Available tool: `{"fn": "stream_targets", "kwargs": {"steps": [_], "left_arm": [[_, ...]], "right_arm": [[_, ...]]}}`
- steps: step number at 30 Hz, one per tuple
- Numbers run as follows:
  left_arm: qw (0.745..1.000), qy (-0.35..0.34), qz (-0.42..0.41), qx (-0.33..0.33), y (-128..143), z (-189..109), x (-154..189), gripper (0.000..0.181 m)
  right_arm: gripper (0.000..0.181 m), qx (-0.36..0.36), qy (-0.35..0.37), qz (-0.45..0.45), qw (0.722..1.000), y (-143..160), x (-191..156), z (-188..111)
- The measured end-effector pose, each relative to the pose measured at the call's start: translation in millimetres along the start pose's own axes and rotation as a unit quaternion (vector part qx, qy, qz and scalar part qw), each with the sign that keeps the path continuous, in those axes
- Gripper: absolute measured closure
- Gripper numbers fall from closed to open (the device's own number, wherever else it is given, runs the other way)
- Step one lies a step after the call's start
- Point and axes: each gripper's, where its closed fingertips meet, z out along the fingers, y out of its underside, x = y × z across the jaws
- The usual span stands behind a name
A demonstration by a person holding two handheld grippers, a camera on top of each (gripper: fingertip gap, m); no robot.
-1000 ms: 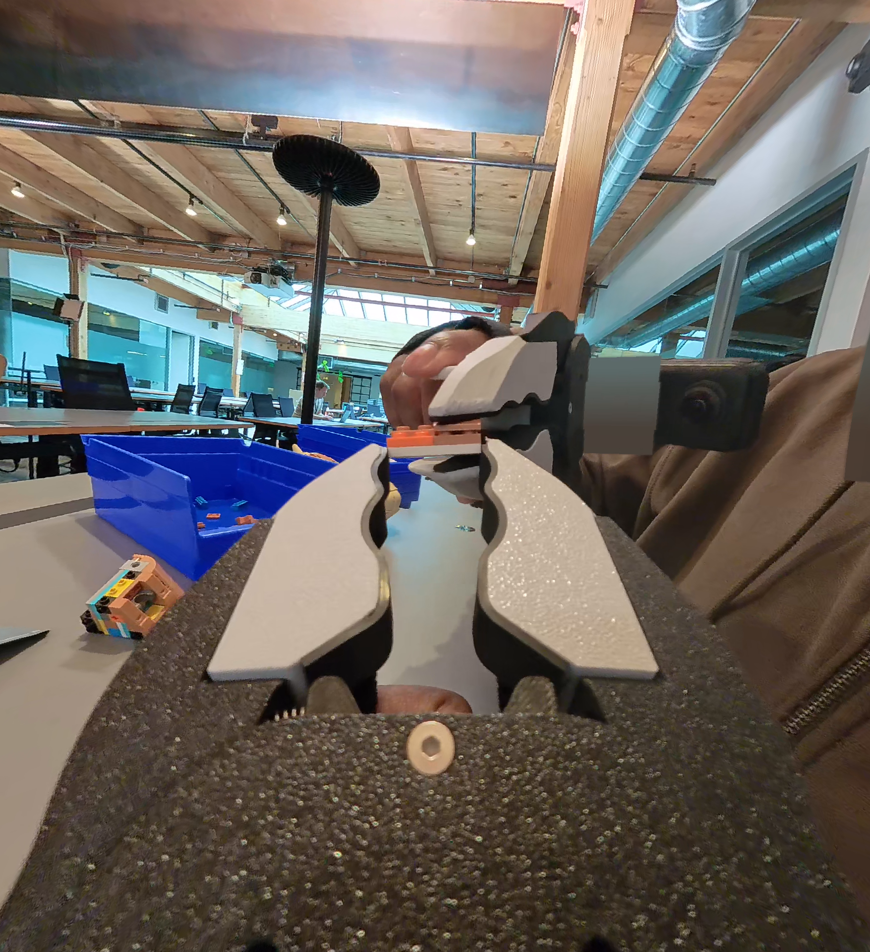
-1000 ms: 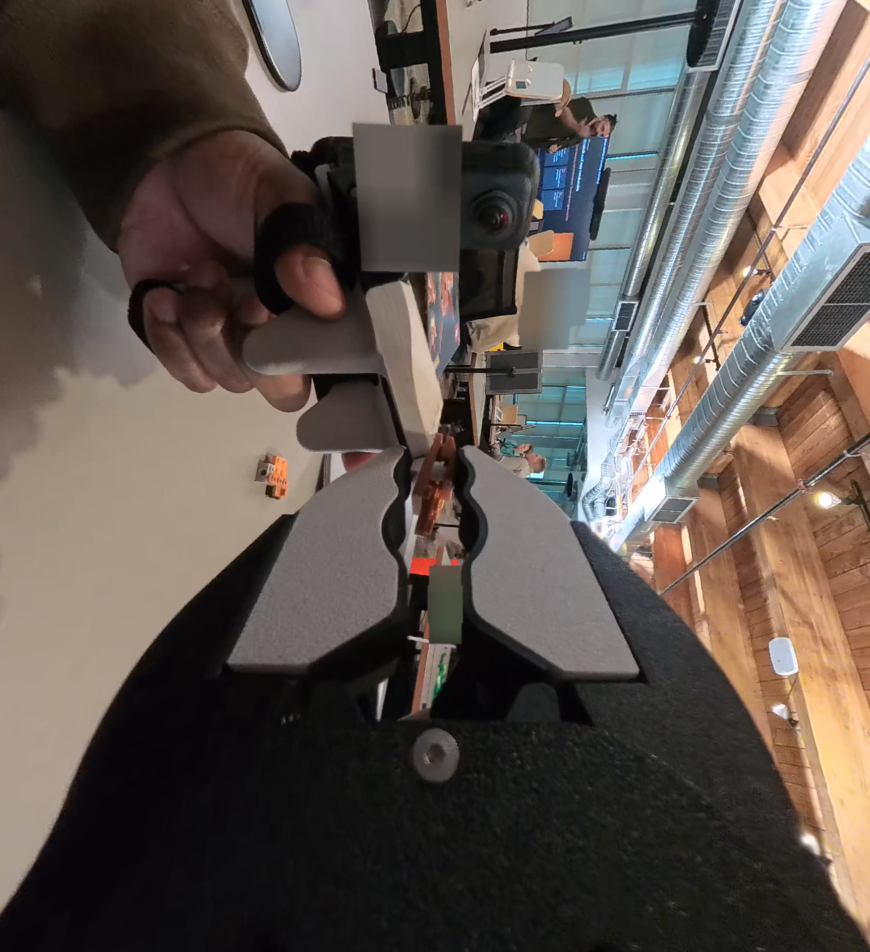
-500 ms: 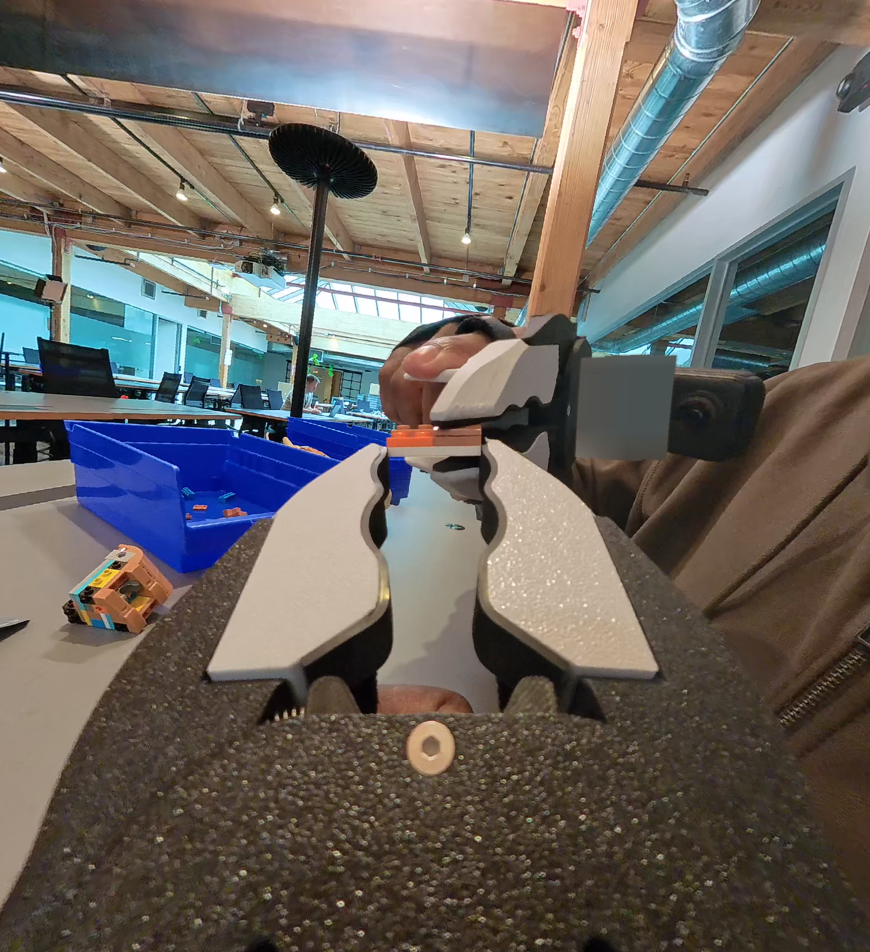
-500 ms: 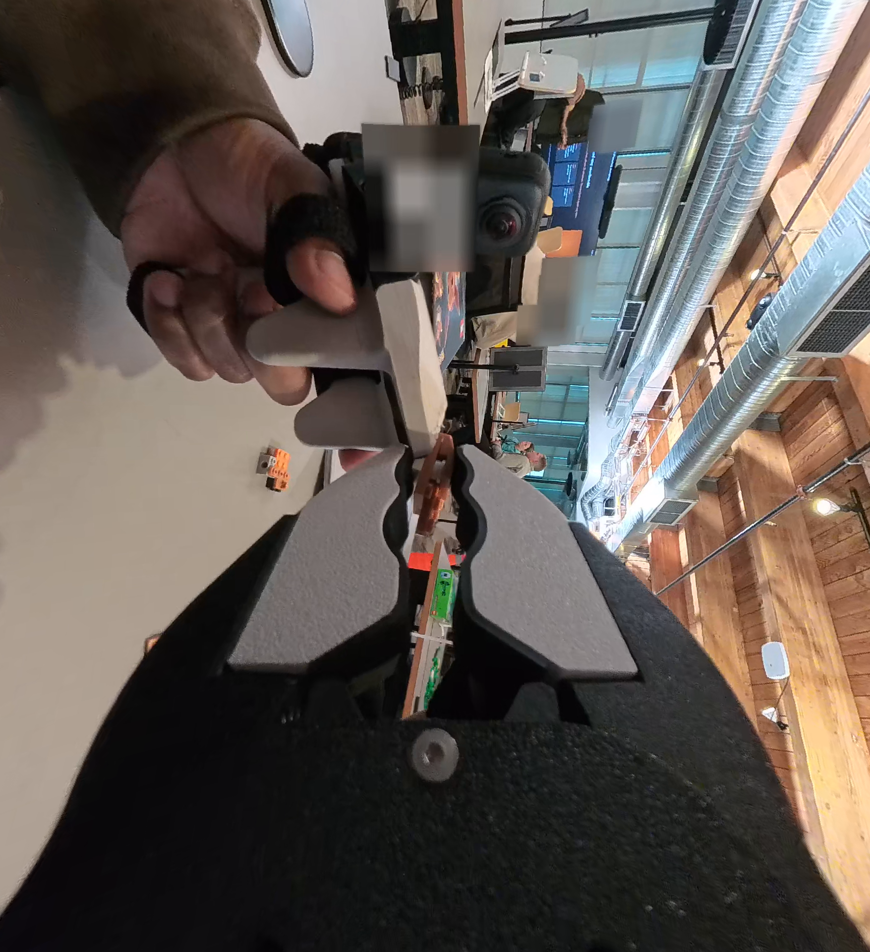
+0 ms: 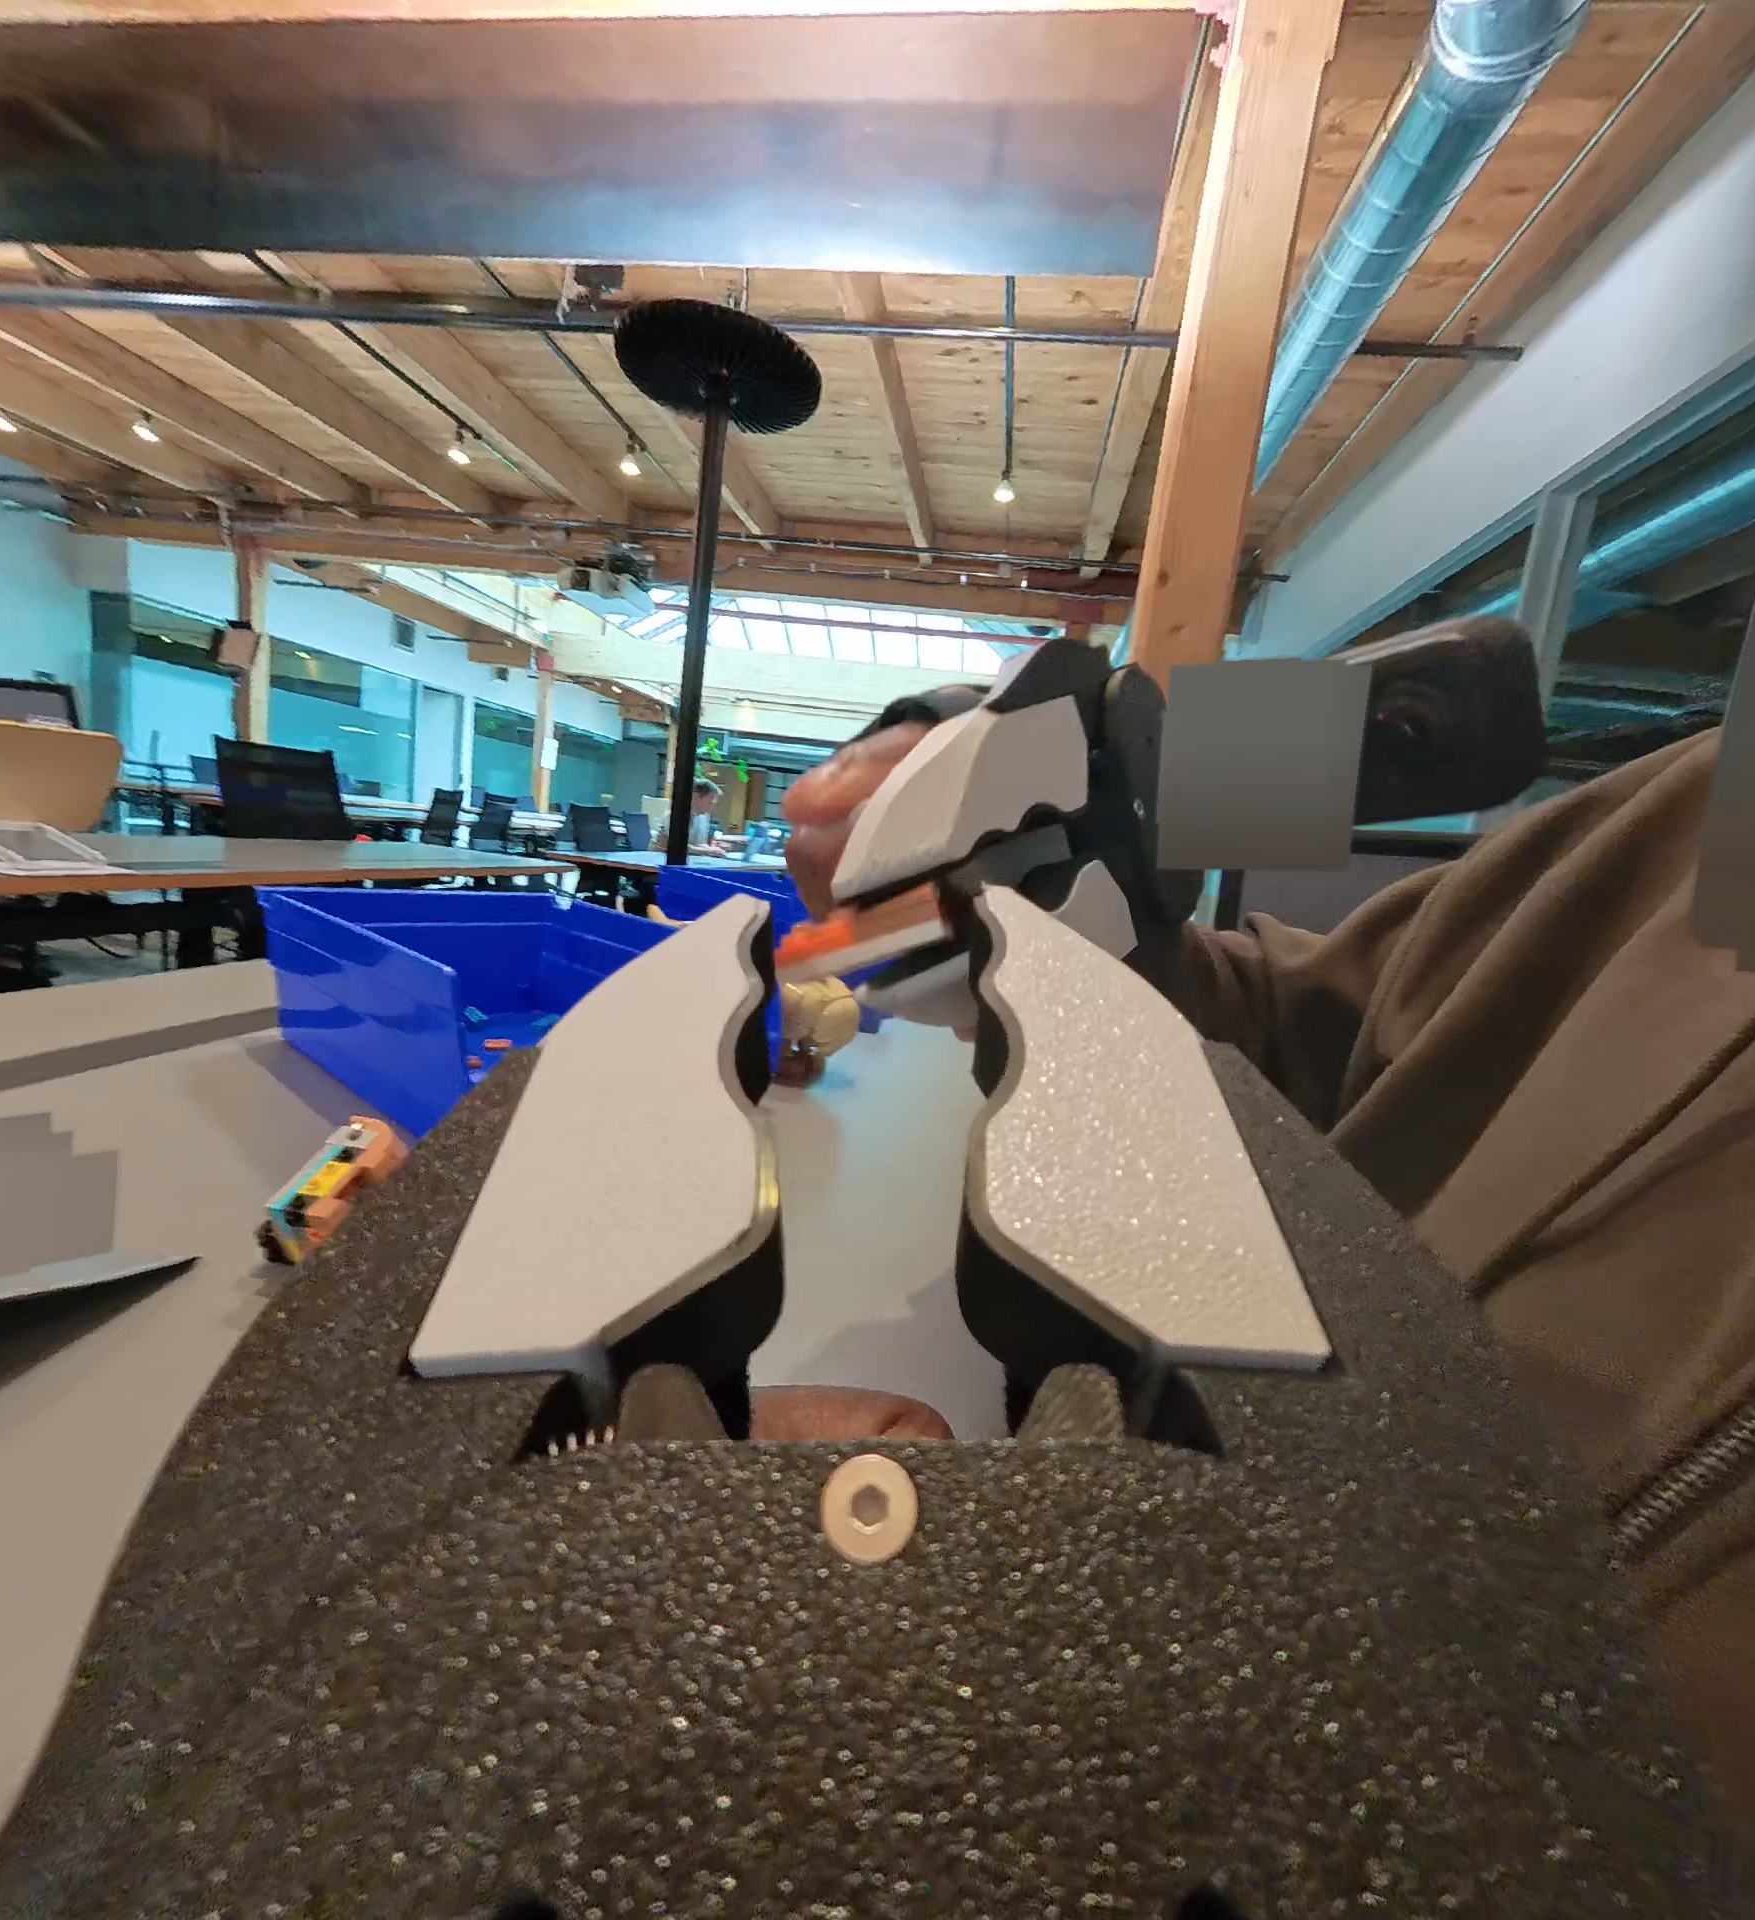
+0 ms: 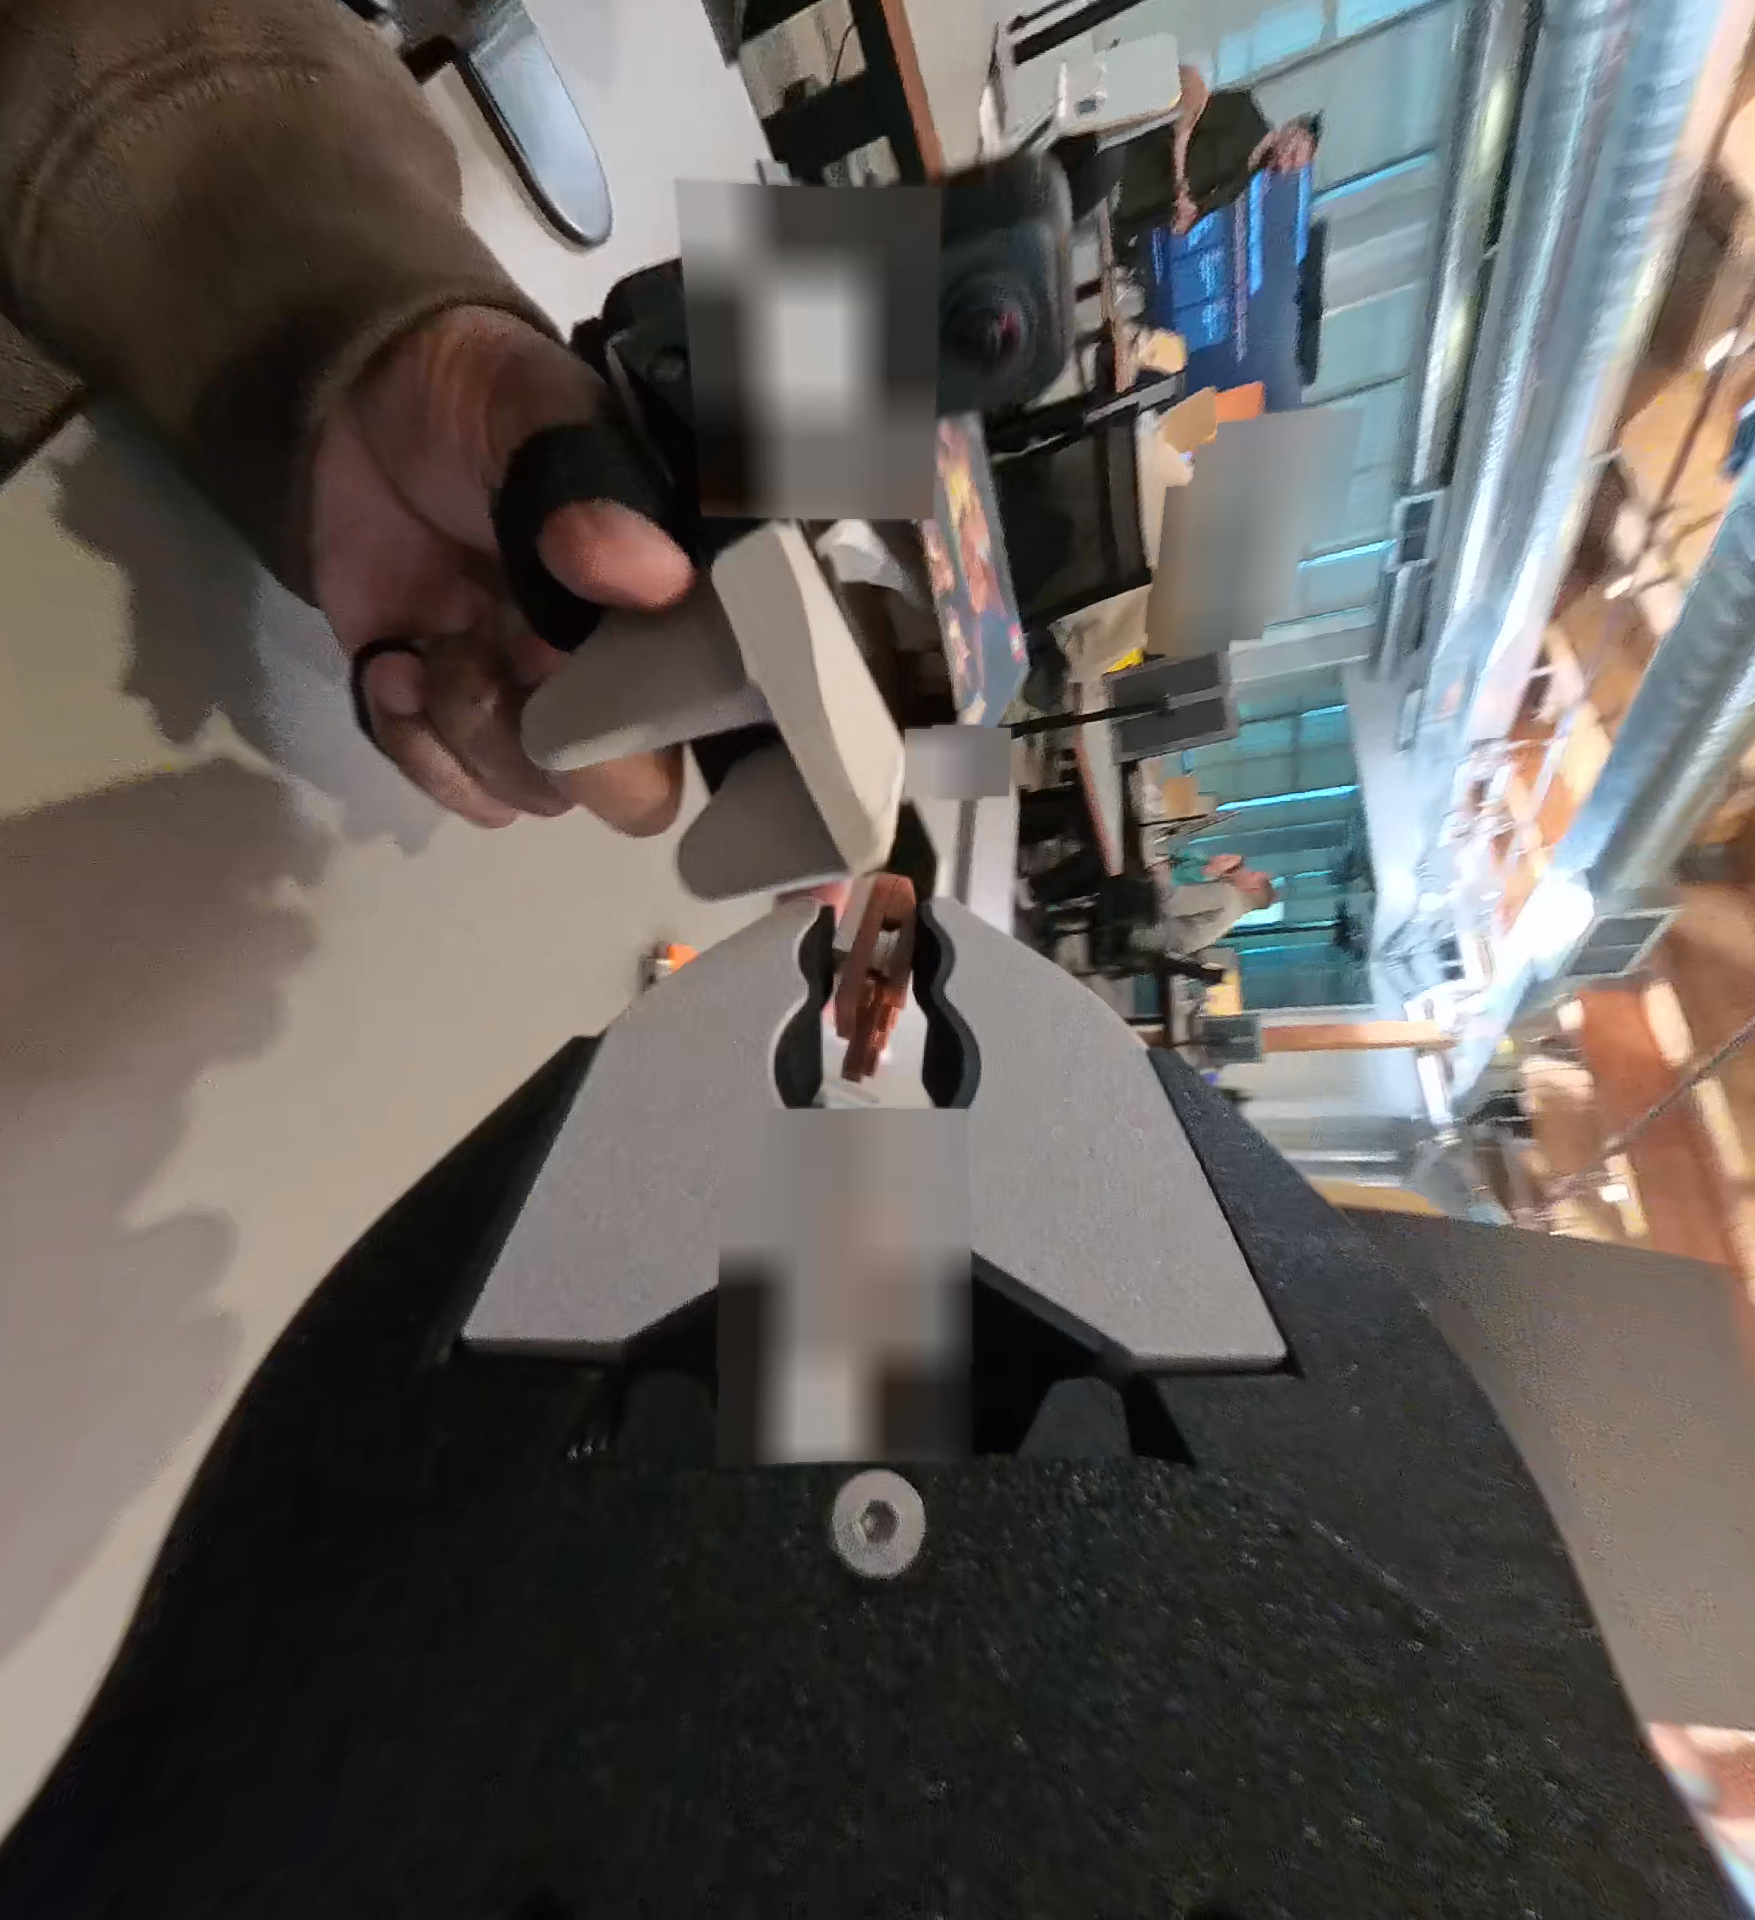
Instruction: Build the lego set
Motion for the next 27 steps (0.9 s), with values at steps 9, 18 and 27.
{"fn": "stream_targets", "kwargs": {"steps": [9,18,27], "left_arm": [[0.99,-0.037,0.132,-0.041,1.6,-5.1,-3.8,0.149],[0.989,-0.038,0.14,-0.031,-1.4,-5.1,-2.9,0.158],[0.969,-0.016,0.23,-0.086,10.1,-8.1,5.9,0.164]], "right_arm": [[0.167,0.012,-0.03,0.132,0.991,10.9,2.4,-2.7],[0.167,0.029,-0.054,0.194,0.979,10.8,-7.0,-3.7],[0.167,0.049,-0.083,0.22,0.971,5.5,-19.7,-2.5]]}}
